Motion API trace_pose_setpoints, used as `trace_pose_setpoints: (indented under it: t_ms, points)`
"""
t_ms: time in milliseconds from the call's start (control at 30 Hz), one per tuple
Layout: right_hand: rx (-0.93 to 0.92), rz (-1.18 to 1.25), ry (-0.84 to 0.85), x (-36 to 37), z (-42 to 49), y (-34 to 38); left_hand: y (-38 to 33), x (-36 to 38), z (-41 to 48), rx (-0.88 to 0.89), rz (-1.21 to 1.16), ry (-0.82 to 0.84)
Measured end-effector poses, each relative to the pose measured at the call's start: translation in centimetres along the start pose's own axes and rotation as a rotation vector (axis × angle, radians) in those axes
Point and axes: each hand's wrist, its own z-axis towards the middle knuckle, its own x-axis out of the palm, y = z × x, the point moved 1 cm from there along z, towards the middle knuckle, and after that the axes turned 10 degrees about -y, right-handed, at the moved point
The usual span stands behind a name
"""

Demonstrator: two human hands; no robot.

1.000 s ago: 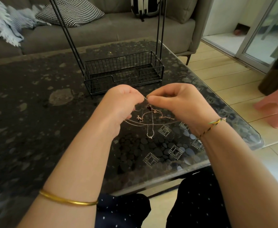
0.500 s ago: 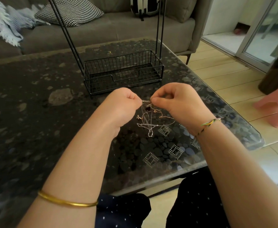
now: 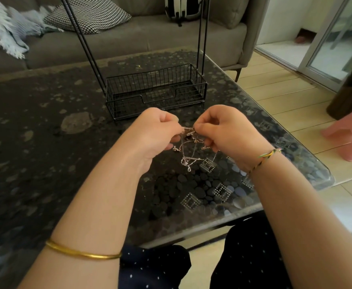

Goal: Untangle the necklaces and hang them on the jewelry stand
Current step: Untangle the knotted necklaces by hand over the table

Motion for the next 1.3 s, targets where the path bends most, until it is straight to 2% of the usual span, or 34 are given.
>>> trace_pose_setpoints:
  t_ms: [133, 333, 433, 667, 800, 967, 1100, 1167, 1300]
  points:
    - [0.009, 0.044, 0.030, 0.3, -0.1, 0.0, -0.1, 0.1, 0.0, -0.062, -0.097, 0.008]
    - [0.000, 0.133, 0.095, 0.3, -0.4, 0.4, -0.2, 0.1, -0.1, -0.025, -0.080, 0.008]
    - [-0.040, 0.113, 0.089, 0.2, -0.5, 0.5, -0.3, 0.2, -0.1, -0.002, -0.070, 0.027]
    - [0.011, 0.182, 0.033, 0.0, -0.2, 0.4, 0.1, 0.3, 0.2, -0.011, -0.023, 0.157]
    - [0.004, 0.187, 0.004, -0.2, -0.2, 0.3, 0.3, 0.0, 0.4, 0.096, 0.070, 0.200]
    - [-0.035, 0.119, 0.022, 0.3, -0.2, 0.2, 0.8, 0.1, 0.7, 0.316, 0.359, 0.123]
    - [-0.089, 0.037, 0.065, 0.8, -0.1, 0.2, 0.6, 0.2, 0.3, 0.433, 0.561, -0.060]
    - [-0.081, 0.031, 0.081, 0.8, 0.0, 0.2, 0.5, 0.2, 0.2, 0.470, 0.561, -0.133]
    - [-0.007, 0.050, 0.103, 0.2, 0.1, 0.0, 0.5, -0.3, 0.8, 0.355, 0.327, -0.192]
